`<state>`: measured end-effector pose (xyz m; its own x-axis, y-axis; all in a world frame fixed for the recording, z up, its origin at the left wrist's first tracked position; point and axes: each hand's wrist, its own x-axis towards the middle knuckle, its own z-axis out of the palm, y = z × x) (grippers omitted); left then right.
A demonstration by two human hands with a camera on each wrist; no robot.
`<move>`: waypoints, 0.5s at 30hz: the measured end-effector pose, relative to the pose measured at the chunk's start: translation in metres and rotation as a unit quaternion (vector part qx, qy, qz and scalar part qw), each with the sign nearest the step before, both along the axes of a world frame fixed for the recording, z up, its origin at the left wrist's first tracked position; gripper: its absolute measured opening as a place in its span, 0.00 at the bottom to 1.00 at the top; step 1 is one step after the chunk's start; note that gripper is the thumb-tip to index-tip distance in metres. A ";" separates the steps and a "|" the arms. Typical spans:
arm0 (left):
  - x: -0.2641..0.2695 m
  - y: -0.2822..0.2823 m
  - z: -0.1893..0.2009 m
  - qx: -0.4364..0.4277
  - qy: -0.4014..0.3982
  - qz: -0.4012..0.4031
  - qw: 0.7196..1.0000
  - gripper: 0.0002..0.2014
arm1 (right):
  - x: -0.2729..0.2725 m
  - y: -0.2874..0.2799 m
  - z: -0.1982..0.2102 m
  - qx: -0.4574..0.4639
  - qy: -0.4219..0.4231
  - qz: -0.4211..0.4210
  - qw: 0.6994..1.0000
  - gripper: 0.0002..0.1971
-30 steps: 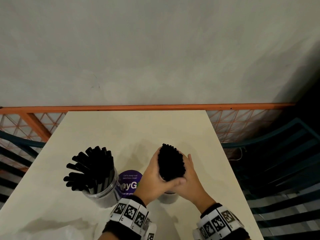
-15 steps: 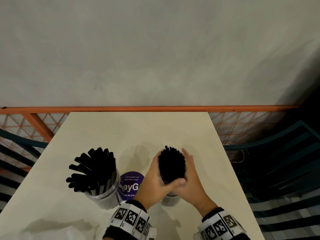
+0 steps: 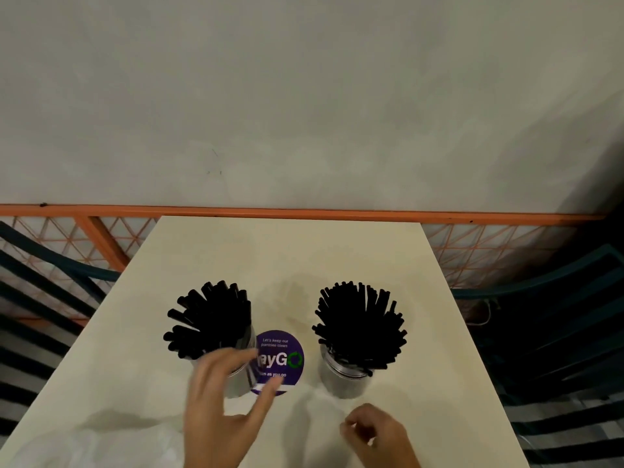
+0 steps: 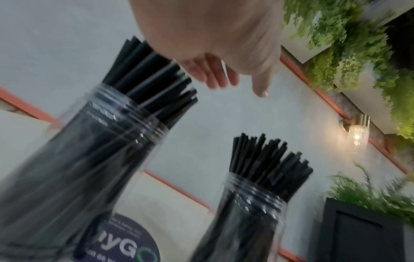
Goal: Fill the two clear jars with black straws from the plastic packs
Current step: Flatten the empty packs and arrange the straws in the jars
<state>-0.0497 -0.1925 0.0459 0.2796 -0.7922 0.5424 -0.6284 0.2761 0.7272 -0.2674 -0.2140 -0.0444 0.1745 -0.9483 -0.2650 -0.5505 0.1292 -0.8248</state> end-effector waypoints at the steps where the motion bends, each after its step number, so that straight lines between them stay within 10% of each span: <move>1: 0.007 0.002 0.007 -0.023 0.007 0.049 0.999 0.31 | 0.014 0.002 0.004 -0.007 -0.004 0.038 0.999 0.13; 5: 0.044 0.002 0.012 0.016 0.110 0.135 0.985 0.50 | 0.073 -0.004 0.031 -0.083 -0.027 0.134 0.987 0.15; 10: 0.078 -0.011 -0.010 0.177 0.208 -0.002 0.962 0.73 | 0.123 -0.032 0.058 -0.124 -0.068 0.115 0.983 0.56; 15: 0.100 -0.036 -0.008 0.245 0.193 -0.105 0.944 0.72 | 0.157 -0.060 0.067 -0.136 -0.040 0.171 0.975 0.68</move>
<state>0.0506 -0.2281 0.0382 0.1901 -0.9817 -0.0132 -0.2589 -0.0630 0.9639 -0.1100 -0.2738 0.0230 0.5017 -0.8649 0.0160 -0.4559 -0.2801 -0.8448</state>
